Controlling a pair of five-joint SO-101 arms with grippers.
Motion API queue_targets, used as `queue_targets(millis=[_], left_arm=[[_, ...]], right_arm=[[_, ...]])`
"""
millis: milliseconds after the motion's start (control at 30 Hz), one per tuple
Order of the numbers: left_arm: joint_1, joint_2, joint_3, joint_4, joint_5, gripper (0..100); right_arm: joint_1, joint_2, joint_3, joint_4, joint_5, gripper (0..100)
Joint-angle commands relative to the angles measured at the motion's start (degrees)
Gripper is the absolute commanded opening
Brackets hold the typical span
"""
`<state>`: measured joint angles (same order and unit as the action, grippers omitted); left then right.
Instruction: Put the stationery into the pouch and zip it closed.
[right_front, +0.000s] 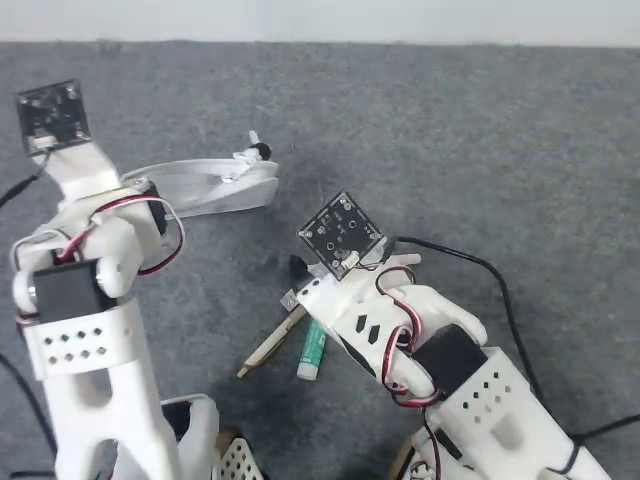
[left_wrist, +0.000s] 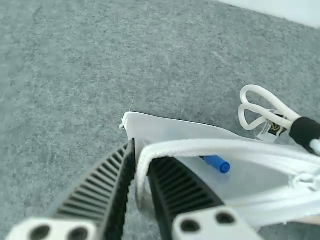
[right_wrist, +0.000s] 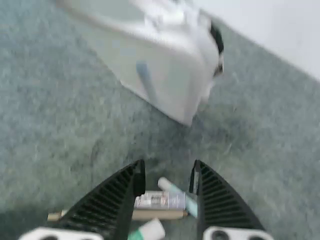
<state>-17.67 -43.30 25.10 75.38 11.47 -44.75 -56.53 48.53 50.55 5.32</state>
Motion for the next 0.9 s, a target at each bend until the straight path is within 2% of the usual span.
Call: queue_targets(millis=[0,367,700,867], left_arm=[[-2.0,-0.2,-1.8,-1.5,2.0,1],[-2.0,-0.2,-1.6,-1.5,2.0,1],[-2.0,-0.2,-1.6,-1.5,2.0,1],[-2.0,-0.2,-1.6,-1.5,2.1,1]], right_arm=[[-0.1,-2.1,-3.8,4.0,-3.6,14.5],[-0.1,-1.4,-3.2,9.8,-12.7,14.5],[-0.1,-0.5,1.0,9.4,-13.9,14.5],[-0.3,8.2,0.9,7.6,-16.6,14.4]])
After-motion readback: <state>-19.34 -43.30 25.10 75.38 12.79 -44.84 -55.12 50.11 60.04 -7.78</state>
